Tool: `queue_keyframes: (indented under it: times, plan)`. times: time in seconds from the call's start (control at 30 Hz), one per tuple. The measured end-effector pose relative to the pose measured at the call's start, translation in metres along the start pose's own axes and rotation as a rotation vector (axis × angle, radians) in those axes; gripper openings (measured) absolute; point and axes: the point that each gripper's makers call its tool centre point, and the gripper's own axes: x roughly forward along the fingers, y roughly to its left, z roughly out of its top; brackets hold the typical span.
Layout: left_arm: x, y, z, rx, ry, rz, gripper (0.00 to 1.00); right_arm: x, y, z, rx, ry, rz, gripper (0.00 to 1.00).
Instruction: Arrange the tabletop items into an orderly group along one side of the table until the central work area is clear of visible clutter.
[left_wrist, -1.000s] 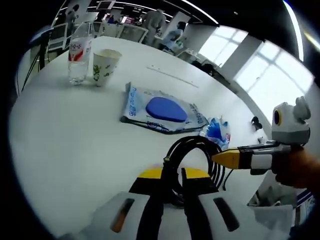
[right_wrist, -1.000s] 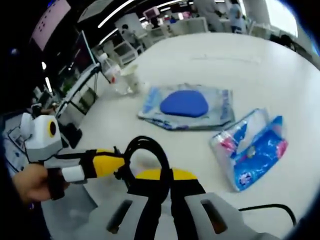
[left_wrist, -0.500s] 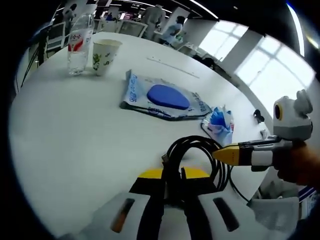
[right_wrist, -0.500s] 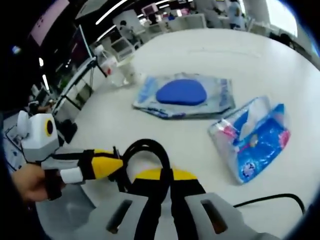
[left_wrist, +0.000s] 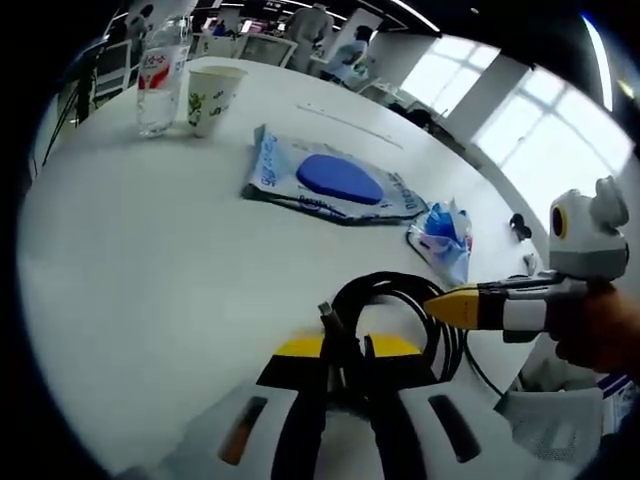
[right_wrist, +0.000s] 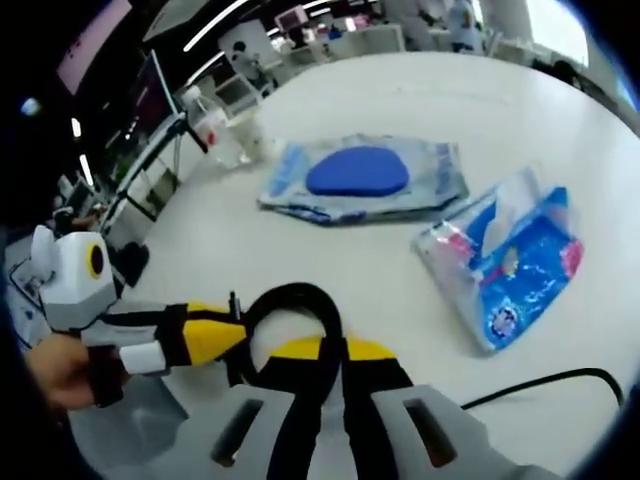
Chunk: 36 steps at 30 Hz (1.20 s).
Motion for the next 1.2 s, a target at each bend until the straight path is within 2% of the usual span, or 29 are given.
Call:
queue_keyframes:
  times: [0.23, 0.4, 0.53, 0.6, 0.93, 1.2]
  plan:
    - [0.000, 0.000, 0.000, 0.004, -0.003, 0.001, 0.16, 0.002, -0.001, -0.007, 0.011, 0.014, 0.005, 0.06]
    - [-0.001, 0.001, 0.002, -0.003, -0.004, -0.002, 0.20, 0.000, -0.002, -0.005, 0.001, 0.001, 0.007, 0.09]
    - [-0.004, 0.001, 0.008, -0.016, -0.020, -0.007, 0.22, -0.001, -0.003, 0.001, -0.002, -0.013, 0.003, 0.19]
    - [-0.006, 0.002, 0.011, -0.021, -0.028, -0.007, 0.24, -0.001, -0.002, 0.002, 0.012, -0.005, 0.017, 0.18]
    - [-0.014, 0.011, 0.029, -0.060, -0.067, 0.001, 0.29, -0.004, -0.002, 0.014, 0.024, -0.047, 0.025, 0.21]
    - [-0.013, 0.023, 0.048, -0.095, -0.088, 0.016, 0.35, -0.009, -0.009, 0.033, 0.034, -0.079, 0.029, 0.24]
